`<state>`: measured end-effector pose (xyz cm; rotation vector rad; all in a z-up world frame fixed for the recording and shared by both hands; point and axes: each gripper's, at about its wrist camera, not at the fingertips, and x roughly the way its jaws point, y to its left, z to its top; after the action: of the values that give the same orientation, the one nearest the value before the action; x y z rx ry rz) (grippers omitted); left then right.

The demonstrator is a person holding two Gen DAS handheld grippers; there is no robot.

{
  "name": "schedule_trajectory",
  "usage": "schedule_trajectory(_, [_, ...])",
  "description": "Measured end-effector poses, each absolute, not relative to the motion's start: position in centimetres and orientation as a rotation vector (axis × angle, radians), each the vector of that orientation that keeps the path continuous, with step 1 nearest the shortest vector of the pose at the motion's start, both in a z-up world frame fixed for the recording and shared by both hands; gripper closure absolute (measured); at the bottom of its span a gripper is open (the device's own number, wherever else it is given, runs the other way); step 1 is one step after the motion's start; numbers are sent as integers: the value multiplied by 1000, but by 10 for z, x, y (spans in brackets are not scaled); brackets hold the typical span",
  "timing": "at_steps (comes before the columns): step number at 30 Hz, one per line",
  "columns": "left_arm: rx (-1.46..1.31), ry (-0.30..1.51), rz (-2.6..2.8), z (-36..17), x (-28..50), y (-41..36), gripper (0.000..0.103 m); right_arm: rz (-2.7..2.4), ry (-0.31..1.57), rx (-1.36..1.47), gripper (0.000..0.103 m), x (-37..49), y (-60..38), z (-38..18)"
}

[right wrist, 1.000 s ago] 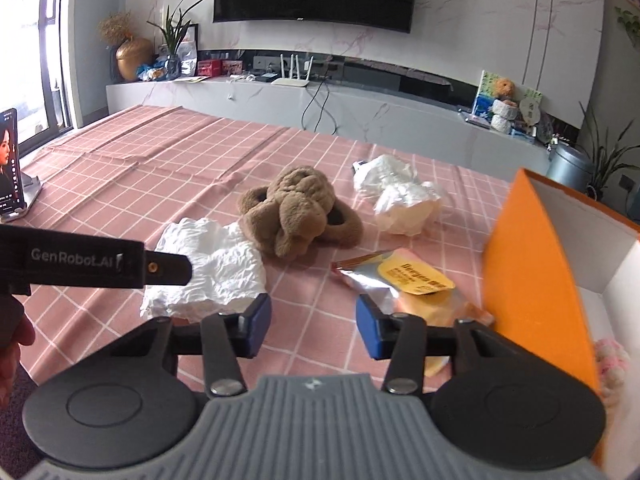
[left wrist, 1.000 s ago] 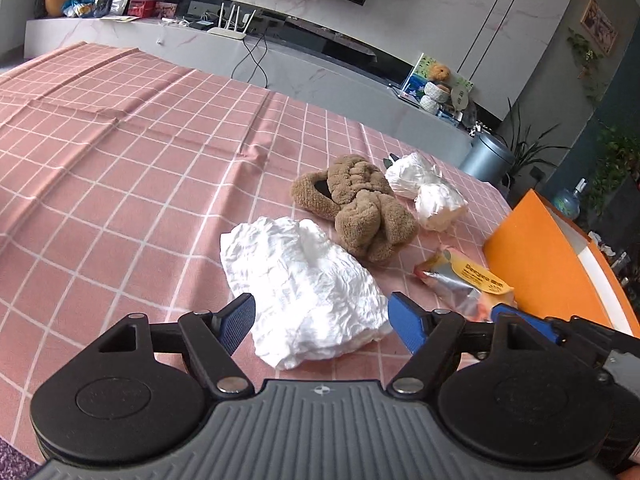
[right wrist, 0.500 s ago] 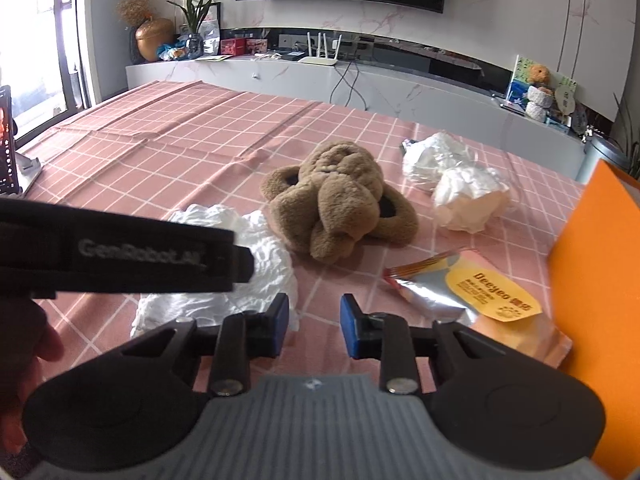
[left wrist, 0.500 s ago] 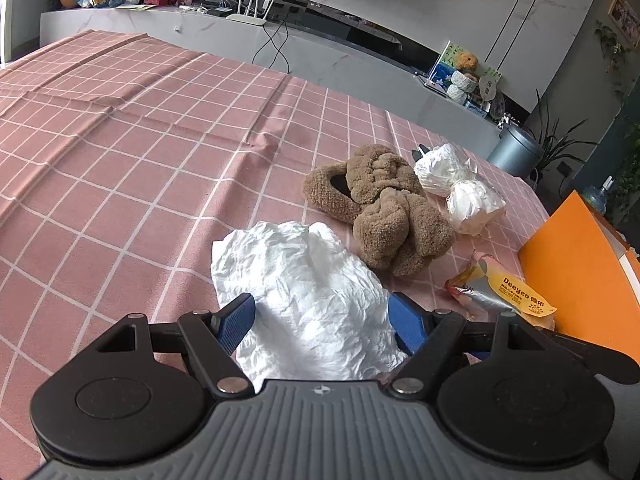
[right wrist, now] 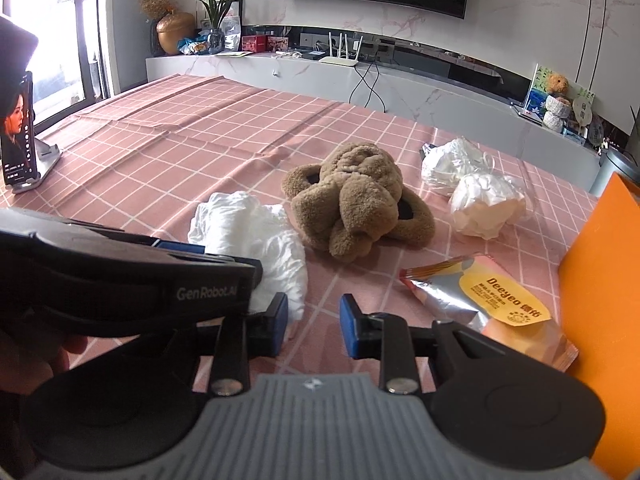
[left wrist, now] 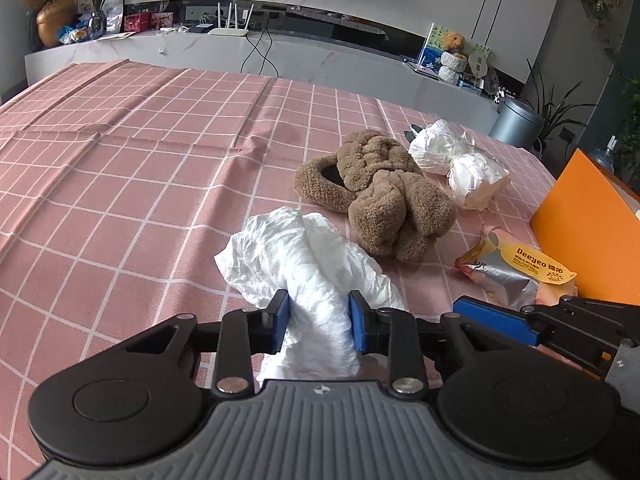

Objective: Organize soft objects
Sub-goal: 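Grasp the white crumpled cloth with the left tool while the right tool grasps the silver snack bag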

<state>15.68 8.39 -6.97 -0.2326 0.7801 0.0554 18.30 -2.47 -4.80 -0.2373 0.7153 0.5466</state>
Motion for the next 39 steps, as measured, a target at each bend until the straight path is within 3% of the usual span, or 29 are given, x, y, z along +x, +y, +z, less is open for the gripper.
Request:
schedule_trajectory(5, [-245,759,47,-66,153,85,77,504,677,-276,72,180,-38,-37])
schedule_trajectory(13, [-231,723,16,-54,150,78,77,295,593,-357,42,187,-65,-27])
schedule_trajectory(26, [-227,745,11,-62,155,76,77,198,661,-424,40,205,-71,-55])
schedule_trajectory(29, [-227,747,10,-62,155,76,77,192,678,-436,43,207,-69,-60])
schedule_trajectory(36, [-229,749,11,-62,155,75,77,191,701,-445,66,209,-68,-67])
schedule_trajectory(39, [-228,749,9,-63,155,74,77,201,715,-427,70,209,-69,-66])
